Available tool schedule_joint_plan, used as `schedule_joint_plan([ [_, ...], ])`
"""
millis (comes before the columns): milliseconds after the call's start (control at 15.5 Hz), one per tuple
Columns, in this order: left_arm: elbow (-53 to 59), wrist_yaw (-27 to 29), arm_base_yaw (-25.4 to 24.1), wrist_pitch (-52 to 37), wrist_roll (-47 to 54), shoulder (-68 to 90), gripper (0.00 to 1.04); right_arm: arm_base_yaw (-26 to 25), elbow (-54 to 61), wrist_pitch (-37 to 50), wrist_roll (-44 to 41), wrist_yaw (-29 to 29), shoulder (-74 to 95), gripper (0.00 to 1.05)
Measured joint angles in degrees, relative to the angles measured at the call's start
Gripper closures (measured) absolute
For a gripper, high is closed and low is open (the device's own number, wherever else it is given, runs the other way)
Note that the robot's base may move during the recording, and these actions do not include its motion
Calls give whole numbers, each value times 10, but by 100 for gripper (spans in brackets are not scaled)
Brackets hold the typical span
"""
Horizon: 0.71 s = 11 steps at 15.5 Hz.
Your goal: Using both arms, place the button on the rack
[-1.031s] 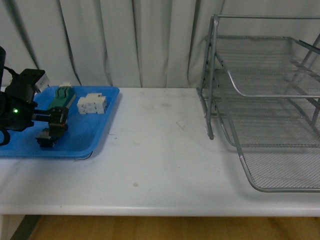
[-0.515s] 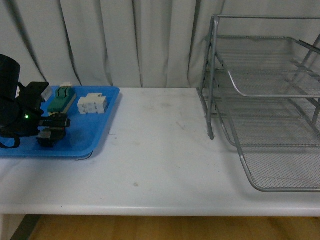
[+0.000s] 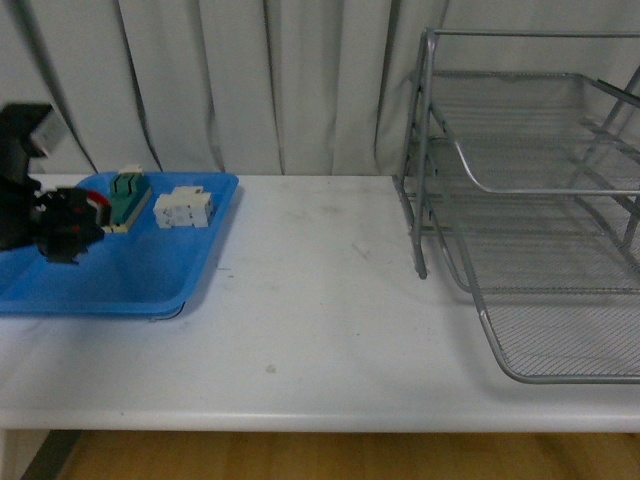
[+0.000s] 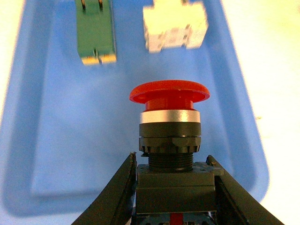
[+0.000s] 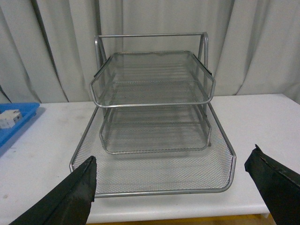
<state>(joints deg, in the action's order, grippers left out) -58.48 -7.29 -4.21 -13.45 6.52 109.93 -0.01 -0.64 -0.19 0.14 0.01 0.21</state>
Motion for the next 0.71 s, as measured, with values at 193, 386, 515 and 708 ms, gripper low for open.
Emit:
schedule_joint_plan([
  [193, 202, 26, 3, 38, -2, -292, 68, 0, 0, 0, 0, 0, 0, 6],
  [386, 343, 99, 18, 245, -22, -607, 68, 0, 0, 0, 0, 0, 0, 6],
  [515, 342, 101, 21, 270, -37, -716, 68, 0, 0, 0, 0, 0, 0, 6],
  [708, 340, 103, 21, 276, -42, -703, 68, 0, 0, -1, 0, 0, 0, 6],
])
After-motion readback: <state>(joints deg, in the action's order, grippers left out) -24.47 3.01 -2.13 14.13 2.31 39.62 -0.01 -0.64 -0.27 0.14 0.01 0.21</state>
